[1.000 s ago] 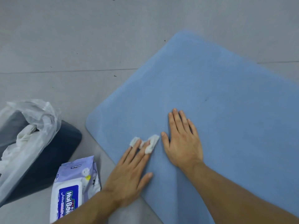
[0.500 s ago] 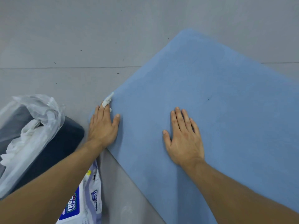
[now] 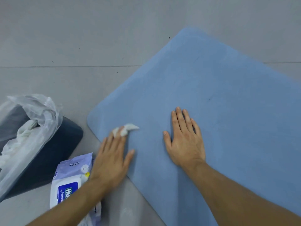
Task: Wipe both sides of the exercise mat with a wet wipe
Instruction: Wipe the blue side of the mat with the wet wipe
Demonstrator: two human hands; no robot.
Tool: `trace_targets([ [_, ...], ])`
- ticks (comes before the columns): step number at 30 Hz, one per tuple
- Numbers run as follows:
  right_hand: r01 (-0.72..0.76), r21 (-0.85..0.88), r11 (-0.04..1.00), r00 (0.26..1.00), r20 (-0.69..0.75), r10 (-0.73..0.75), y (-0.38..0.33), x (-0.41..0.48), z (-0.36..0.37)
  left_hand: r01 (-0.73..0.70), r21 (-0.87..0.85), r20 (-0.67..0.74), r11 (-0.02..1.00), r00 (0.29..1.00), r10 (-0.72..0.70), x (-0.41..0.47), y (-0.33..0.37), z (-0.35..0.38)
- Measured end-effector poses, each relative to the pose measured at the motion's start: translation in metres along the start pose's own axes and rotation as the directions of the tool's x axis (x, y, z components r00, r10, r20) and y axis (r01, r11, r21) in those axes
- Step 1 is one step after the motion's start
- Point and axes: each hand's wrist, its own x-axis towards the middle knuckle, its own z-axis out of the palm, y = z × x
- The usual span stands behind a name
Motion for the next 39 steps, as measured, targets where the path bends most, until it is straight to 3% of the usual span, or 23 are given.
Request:
trace_targets([
  [4, -0.003, -0.002, 1.000, 1.000, -0.009, 0.003, 0.000, 0.000, 0.000, 0.291, -0.060, -0.013, 0.955, 0.956, -0.292, 0.064, -0.056, -0.020],
  [8, -0.003, -0.008, 1.000, 1.000, -0.020, 0.003, 0.000, 0.000, 0.001, 0.328, -0.066, -0.017, 0.942, 0.944, -0.330, 0.091, -0.081, -0.030],
  [16, -0.001, -0.002, 1.000, 1.000, -0.017, 0.001, 0.000, 0.000, 0.000, -0.082, -0.057, -0.008, 0.995, 0.997, 0.081, -0.010, 0.015, 0.011],
  [20, 0.009, -0.003, 1.000, 1.000, -0.012, -0.009, 0.001, 0.001, 0.000, -0.397, 0.058, 0.047, 0.916, 0.918, 0.395, -0.044, 0.050, 0.025],
  [24, 0.002, 0.002, 1.000, 1.000, -0.027, -0.002, 0.001, 0.000, 0.000, -0.522, 0.134, 0.097, 0.842, 0.853, 0.513, -0.020, 0.027, 0.021],
  [26, -0.002, 0.014, 1.000, 1.000, -0.022, 0.002, 0.001, 0.001, 0.000, -0.439, 0.098, 0.060, 0.893, 0.898, 0.435, 0.010, 0.003, 0.015],
  [29, -0.004, 0.019, 1.000, 1.000, -0.011, 0.004, 0.001, 0.001, 0.000, -0.085, 0.014, 0.021, 0.996, 0.996, 0.085, 0.071, -0.037, -0.001],
  [31, -0.004, 0.013, 1.000, 1.000, -0.004, 0.004, 0.000, 0.000, 0.000, 0.102, -0.028, -0.012, 0.994, 0.995, -0.102, 0.109, -0.060, -0.015],
  [33, -0.006, 0.012, 1.000, 1.000, -0.005, 0.006, 0.001, 0.001, -0.001, 0.180, -0.023, -0.003, 0.983, 0.984, -0.180, 0.133, -0.070, -0.027],
  [35, -0.005, 0.015, 1.000, 1.000, -0.007, 0.005, 0.001, 0.001, 0.000, 0.119, -0.009, 0.038, 0.993, 0.992, -0.118, 0.139, -0.062, -0.029],
  [39, -0.007, 0.028, 1.000, 1.000, -0.020, 0.007, 0.000, 0.001, 0.000, -0.192, 0.000, 0.049, 0.981, 0.980, 0.192, 0.097, -0.015, -0.011],
])
